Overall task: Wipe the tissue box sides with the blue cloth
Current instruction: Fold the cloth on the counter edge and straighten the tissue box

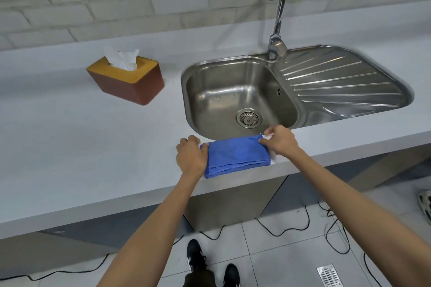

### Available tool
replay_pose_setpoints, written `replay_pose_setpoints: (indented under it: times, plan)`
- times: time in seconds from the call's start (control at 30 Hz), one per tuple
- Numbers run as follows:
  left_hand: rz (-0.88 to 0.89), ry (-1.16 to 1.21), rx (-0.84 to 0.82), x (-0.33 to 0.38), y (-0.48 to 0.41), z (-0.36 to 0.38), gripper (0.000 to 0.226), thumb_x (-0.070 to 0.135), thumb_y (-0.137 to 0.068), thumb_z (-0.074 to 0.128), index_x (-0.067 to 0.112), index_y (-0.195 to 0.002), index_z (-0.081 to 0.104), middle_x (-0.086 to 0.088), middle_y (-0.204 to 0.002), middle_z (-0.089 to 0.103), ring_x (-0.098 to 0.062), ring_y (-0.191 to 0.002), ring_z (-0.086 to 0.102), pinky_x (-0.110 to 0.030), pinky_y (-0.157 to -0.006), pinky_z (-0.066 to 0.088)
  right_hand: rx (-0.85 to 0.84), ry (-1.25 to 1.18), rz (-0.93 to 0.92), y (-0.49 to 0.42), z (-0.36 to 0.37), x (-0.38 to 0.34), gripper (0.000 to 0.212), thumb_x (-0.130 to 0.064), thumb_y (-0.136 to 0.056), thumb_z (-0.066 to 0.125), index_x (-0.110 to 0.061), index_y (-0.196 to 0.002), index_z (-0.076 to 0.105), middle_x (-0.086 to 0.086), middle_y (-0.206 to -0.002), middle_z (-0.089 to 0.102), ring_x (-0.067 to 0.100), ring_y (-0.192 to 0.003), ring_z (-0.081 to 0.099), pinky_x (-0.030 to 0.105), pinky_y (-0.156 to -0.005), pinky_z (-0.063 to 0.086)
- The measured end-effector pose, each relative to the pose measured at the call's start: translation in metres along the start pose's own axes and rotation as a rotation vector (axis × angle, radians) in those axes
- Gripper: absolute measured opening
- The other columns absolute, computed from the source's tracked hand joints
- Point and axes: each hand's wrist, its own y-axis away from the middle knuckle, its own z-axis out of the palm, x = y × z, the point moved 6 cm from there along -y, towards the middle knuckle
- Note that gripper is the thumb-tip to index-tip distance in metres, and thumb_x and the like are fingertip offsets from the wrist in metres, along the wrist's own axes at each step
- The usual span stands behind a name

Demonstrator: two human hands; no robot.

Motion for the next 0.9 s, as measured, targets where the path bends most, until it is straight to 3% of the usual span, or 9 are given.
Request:
replay_pose_setpoints:
  times: [0.1,0.3,0.43,0.5,0.6,0.73,0.83,0.9]
  plan:
    - [0.001,0.045,-0.010,-0.002,-0.003,0.000,0.032,0.031,-0.093,0.053,0.008,-0.115,0.058,-0.014,-0.119,0.058,-0.030,-0.111,0.054,-0.039,-0.085,0.048,-0.005,-0.028,0.008,-0.006,-0.003,-0.004,0.027,-0.019,-0.076,0.072,-0.014,-0.100,0.061,0.003,-0.091,0.059,0.023,-0.079,0.055,0.034,-0.076,0.049]
    - [-0.011,0.344,0.028,0.003,-0.023,-0.025,0.031,0.026,-0.097,0.044,0.002,-0.107,0.061,-0.013,-0.111,0.068,-0.027,-0.100,0.061,-0.025,-0.075,0.039,0.044,-0.140,-0.088,-0.022,-0.005,-0.056,0.005,-0.024,-0.078,0.068,-0.021,-0.079,0.063,0.000,-0.084,0.063,0.021,-0.084,0.060,0.034,-0.086,0.052]
    - [-0.041,0.485,0.034,0.002,-0.052,-0.050,0.032,0.027,-0.098,0.042,0.004,-0.111,0.058,-0.016,-0.108,0.067,-0.033,-0.098,0.064,-0.038,-0.089,0.050,-0.011,-0.243,-0.153,-0.040,0.009,-0.108,0.010,-0.019,-0.080,0.066,-0.016,-0.089,0.066,0.002,-0.083,0.062,0.016,-0.082,0.058,0.026,-0.080,0.047]
    - [-0.065,0.551,0.061,-0.003,-0.071,-0.066,0.033,0.028,-0.098,0.041,0.004,-0.113,0.057,-0.014,-0.102,0.067,-0.034,-0.095,0.065,-0.040,-0.088,0.052,-0.043,-0.288,-0.182,-0.049,0.020,-0.140,0.008,-0.016,-0.081,0.066,-0.015,-0.088,0.065,0.004,-0.081,0.062,0.018,-0.078,0.058,0.031,-0.082,0.049]
    - [-0.110,0.641,0.112,-0.017,-0.102,-0.092,0.034,0.028,-0.099,0.040,0.002,-0.116,0.055,-0.011,-0.095,0.062,-0.029,-0.082,0.065,-0.034,-0.075,0.051,-0.096,-0.346,-0.245,-0.060,0.041,-0.191,0.024,-0.018,-0.083,0.067,-0.006,-0.103,0.066,0.005,-0.087,0.061,0.019,-0.076,0.059,0.030,-0.079,0.052]
    - [-0.147,0.654,0.166,-0.045,-0.147,-0.128,0.034,0.026,-0.099,0.039,0.000,-0.115,0.054,-0.014,-0.095,0.063,-0.028,-0.076,0.063,-0.043,-0.084,0.054,-0.165,-0.421,-0.303,-0.069,0.072,-0.256,0.036,-0.019,-0.082,0.069,-0.003,-0.113,0.061,0.003,-0.089,0.059,0.021,-0.087,0.059,0.037,-0.090,0.052]
    - [-0.179,0.602,0.183,-0.069,-0.182,-0.150,0.034,0.024,-0.097,0.038,-0.001,-0.116,0.054,-0.021,-0.109,0.066,-0.036,-0.096,0.064,-0.049,-0.093,0.051,-0.224,-0.421,-0.301,-0.070,0.096,-0.290,0.054,-0.025,-0.080,0.073,-0.008,-0.126,0.051,0.007,-0.097,0.061,0.021,-0.091,0.059,0.028,-0.083,0.047]
    - [-0.202,0.592,0.198,-0.085,-0.206,-0.162,0.035,0.024,-0.096,0.038,0.001,-0.117,0.053,-0.022,-0.117,0.063,-0.038,-0.107,0.061,-0.051,-0.096,0.049,-0.251,-0.392,-0.309,-0.070,0.114,-0.306,0.069,-0.028,-0.078,0.076,-0.009,-0.135,0.041,0.009,-0.110,0.058,0.022,-0.103,0.058,0.028,-0.087,0.046]
